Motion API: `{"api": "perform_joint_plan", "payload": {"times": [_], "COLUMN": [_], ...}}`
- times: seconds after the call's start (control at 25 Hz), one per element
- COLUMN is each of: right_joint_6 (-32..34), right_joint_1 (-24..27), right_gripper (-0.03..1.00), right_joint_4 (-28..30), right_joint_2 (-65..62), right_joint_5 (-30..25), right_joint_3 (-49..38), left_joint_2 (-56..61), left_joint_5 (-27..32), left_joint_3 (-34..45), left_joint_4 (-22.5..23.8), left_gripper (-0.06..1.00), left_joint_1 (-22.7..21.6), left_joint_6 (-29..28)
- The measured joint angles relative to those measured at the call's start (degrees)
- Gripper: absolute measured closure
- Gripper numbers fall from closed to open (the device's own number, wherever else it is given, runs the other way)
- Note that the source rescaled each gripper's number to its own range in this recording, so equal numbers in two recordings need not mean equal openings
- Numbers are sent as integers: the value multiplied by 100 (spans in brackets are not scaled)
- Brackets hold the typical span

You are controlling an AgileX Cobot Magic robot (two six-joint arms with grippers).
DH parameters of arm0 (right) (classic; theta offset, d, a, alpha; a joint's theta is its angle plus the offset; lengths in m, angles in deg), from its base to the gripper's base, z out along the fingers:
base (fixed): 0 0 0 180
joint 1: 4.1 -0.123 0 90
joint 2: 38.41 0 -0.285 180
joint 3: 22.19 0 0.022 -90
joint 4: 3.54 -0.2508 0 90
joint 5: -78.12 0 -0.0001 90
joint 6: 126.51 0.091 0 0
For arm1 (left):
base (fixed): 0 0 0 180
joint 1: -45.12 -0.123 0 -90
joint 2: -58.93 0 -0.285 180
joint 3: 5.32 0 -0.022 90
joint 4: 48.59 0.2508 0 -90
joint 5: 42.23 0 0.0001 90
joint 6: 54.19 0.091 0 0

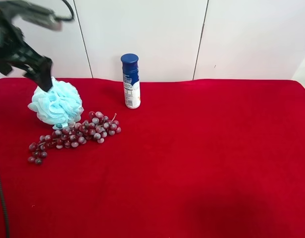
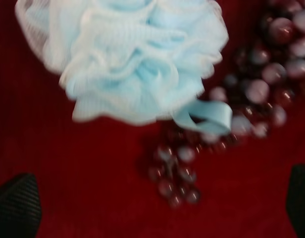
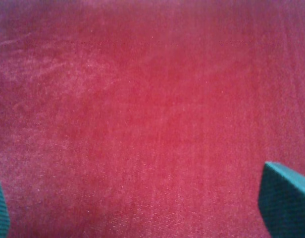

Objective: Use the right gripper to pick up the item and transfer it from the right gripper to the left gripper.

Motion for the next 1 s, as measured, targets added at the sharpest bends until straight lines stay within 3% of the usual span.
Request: {"api": "perform_joint_plan", "payload": {"times": [0.2,0.6,1.0], "right_joint_6": [0,0,0], "right_joint_1": [0,0,0], "right_gripper": [-3,-3,-3], "right_joint_4": [0,0,0], "right_joint_2": [0,0,0], "right_joint_5": [0,0,0], "right_joint_3": [0,0,0], "left_joint_2": [908,3461,6649], "left_joint_5": [177,287,508], "left_joint_3": [350,1971,3530], "left_joint_4": [-24,-55,-489], "left_gripper": [-5,-5,-5], "left_joint_1": [0,0,0], "left_joint_6": [-252,-622,-903]}}
